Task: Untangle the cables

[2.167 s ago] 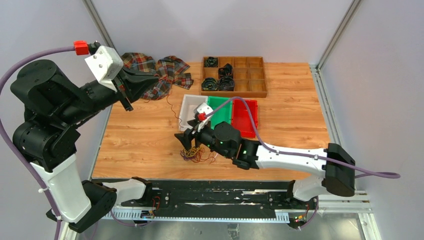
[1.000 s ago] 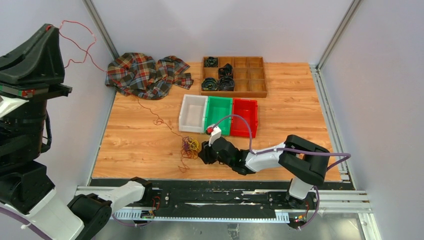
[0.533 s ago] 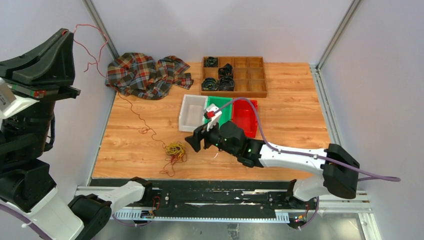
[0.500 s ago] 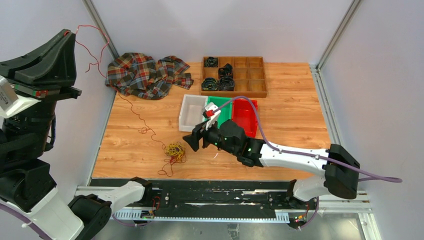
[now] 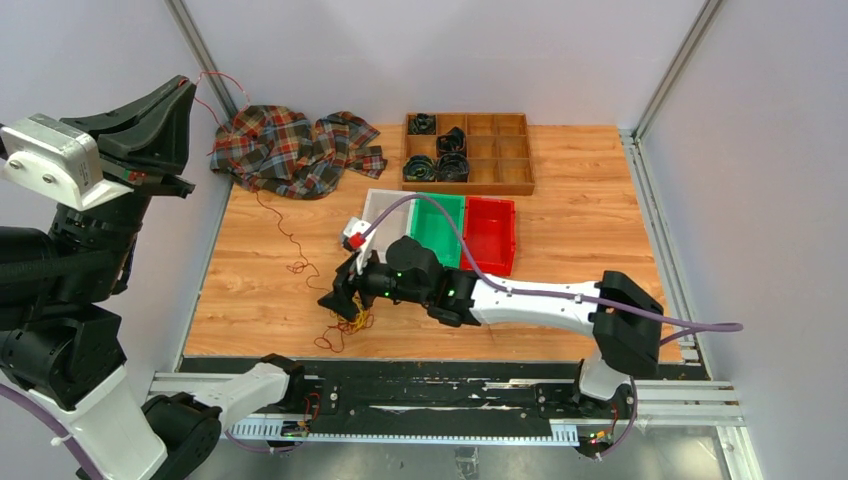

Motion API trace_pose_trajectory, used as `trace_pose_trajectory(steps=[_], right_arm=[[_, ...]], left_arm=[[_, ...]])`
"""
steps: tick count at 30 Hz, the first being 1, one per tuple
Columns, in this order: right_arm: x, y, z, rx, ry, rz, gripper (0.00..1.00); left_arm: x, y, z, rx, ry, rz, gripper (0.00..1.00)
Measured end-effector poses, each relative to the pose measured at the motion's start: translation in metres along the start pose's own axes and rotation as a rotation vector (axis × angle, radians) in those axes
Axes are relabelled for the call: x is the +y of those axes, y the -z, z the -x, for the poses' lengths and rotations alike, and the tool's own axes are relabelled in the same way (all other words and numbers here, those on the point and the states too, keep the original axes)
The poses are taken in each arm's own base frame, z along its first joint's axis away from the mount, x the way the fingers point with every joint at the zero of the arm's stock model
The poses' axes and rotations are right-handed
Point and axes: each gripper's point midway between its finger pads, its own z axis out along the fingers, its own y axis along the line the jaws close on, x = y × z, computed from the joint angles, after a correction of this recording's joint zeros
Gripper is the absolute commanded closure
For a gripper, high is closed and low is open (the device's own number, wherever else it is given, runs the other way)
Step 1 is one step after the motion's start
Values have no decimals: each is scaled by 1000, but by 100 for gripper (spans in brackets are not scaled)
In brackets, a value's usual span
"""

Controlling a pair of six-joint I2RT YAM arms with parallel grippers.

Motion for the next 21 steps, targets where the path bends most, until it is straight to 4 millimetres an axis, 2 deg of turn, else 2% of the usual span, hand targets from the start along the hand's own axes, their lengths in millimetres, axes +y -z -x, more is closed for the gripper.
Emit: trace_pose_trajectory(steps=[4, 8, 10, 12, 14, 15, 17, 21], right_arm=[[12, -12, -7, 20, 6, 45, 26], [13, -28, -1, 7, 9, 48, 33], [10, -36, -3, 7, 9, 36, 44], [4, -44, -8, 11, 11, 14, 68], [-2, -50, -16, 24, 17, -12, 95], [-6, -51, -21, 33, 11, -29, 99], [-14, -51, -27, 47, 5, -55, 100], [-26, -27, -30, 50, 10, -99, 99]], left_arm=[[-1, 1, -4, 11, -12, -3, 98], [-1, 2, -6, 16, -18, -4, 99], [-1, 2, -7, 20, -22, -3, 99], [-1, 3, -9, 24, -30, -1, 99], [0, 4, -12, 33, -37, 6, 99], [1, 5, -13, 37, -43, 11, 99], [3, 8, -16, 46, -54, 23, 100], [3, 19, -32, 80, -66, 41, 99]])
